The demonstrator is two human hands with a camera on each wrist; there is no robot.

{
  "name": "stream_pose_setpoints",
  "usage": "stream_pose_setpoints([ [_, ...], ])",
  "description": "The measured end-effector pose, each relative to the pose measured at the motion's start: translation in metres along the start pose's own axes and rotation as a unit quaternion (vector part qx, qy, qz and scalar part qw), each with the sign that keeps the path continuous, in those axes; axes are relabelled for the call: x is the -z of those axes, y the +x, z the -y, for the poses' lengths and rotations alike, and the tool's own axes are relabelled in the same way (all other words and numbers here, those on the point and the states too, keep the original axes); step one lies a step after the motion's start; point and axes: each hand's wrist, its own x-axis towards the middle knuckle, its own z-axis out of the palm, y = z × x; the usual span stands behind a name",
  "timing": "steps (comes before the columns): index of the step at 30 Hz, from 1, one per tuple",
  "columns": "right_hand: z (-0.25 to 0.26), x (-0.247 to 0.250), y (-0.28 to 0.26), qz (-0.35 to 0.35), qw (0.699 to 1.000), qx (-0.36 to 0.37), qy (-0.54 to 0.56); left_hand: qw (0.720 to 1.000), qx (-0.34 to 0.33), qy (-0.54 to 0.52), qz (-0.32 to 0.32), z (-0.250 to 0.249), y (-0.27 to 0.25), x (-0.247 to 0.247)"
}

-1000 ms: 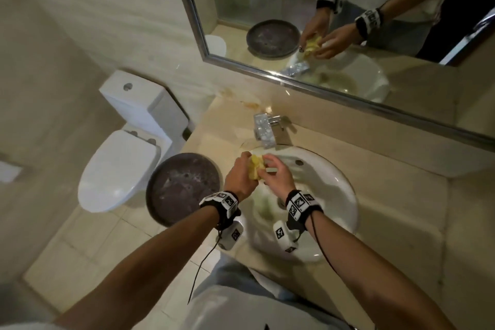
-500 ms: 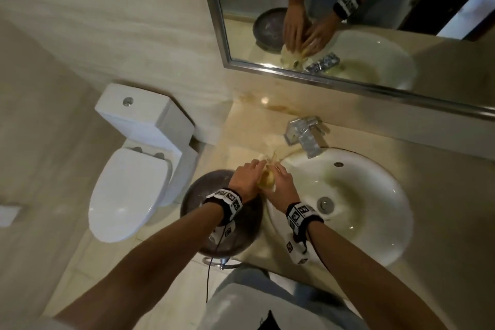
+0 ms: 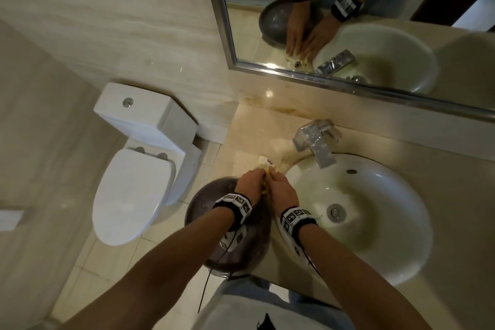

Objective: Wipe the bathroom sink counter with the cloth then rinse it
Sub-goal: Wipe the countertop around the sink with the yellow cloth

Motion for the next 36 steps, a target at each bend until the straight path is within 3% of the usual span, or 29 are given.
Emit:
stream_pose_setpoints([
  [8,-0.010,0.015,0.032,0.021,0.998,0.035,-0.045,0.999,0.007,-0.019,-0.039,-0.002,0.031,-0.003],
  [23,-0.022,0.044,0.109,-0.016,0.997,0.005,-0.082,0.998,-0.046,-0.011,-0.034,-0.009,0.107,0.024],
  [32,-0.011,0.064,0.136,-0.029,0.992,-0.012,-0.119,0.999,-0.030,-0.014,-0.043,-0.014,0.134,0.037],
  [36,-0.012,0.065,0.144,0.003,0.995,-0.020,-0.100,0.998,-0.013,-0.032,-0.052,-0.011,0.132,0.037],
])
